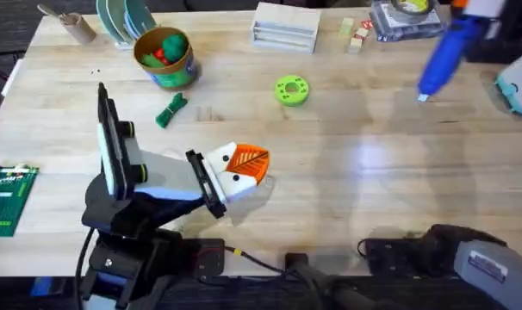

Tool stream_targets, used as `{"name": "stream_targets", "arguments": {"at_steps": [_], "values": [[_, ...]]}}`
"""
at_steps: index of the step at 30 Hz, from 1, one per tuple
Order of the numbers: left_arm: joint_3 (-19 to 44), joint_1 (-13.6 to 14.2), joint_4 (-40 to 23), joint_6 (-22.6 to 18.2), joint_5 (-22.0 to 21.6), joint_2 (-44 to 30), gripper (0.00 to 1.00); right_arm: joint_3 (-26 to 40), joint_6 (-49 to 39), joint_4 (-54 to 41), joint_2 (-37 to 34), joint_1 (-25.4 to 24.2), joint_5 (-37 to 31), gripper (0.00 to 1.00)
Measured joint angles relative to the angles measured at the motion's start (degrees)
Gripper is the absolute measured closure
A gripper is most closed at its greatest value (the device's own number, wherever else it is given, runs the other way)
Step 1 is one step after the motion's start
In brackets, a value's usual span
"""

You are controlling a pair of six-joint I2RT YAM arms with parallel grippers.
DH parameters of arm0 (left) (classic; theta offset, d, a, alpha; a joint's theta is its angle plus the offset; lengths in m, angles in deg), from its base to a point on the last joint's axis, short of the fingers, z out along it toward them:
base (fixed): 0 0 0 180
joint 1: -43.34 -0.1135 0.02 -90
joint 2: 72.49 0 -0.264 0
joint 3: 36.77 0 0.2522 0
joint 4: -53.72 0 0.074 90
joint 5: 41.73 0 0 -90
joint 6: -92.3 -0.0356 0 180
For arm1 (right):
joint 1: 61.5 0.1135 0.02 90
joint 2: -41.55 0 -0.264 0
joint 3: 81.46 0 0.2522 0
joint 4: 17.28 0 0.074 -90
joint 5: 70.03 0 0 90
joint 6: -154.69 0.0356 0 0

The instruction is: Pick up the gripper from the table and insert it into the empty holder that is missing its gripper. Then pick up a screw, insert it into the mounting hole, and use the screwdriver to tighten it. Finally, clean up the table by picking up the vegetable and placing it into the bucket.

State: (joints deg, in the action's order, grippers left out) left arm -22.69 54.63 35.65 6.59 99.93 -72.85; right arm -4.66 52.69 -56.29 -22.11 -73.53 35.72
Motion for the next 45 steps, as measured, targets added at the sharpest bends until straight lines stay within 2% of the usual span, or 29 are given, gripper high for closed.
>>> {"name": "stream_targets", "arguments": {"at_steps": [4,8,15,21,27,34,41,45], "values": [[0.0,0.0,0.0,-0.18,0.0,0.0,0.984,-12.03,6.21,16.75,7.14,8.66,1.61,0.973],[0.0,0.0,0.0,-1.27,0.0,0.0,0.984,-19.39,9.87,29.79,12.92,19.42,3.18,0.973],[0.0,0.0,0.0,-2.34,0.0,0.0,0.984,-20.91,12.01,45.21,14.66,34.49,4.08,0.973],[0.0,0.0,0.0,-2.4,0.02,0.0,0.984,-20.91,12.42,49.34,14.44,45.59,4.93,0.973],[0.0,0.0,0.0,-2.41,0.0,0.0,0.984,-20.91,12.49,56.03,12.02,52.35,5.11,0.973],[0.0,0.0,0.0,-2.43,0.0,0.0,0.984,-20.91,12.45,59.52,8.2,58.14,5.11,0.973],[0.0,0.0,0.0,-2.41,0.0,0.0,0.984,-20.91,10.22,61.66,3.18,61.7,5.24,0.973],[0.0,0.0,0.0,-2.41,0.0,0.0,0.984,-20.93,10.04,64.96,1.33,62.12,7.58,0.973]]}}
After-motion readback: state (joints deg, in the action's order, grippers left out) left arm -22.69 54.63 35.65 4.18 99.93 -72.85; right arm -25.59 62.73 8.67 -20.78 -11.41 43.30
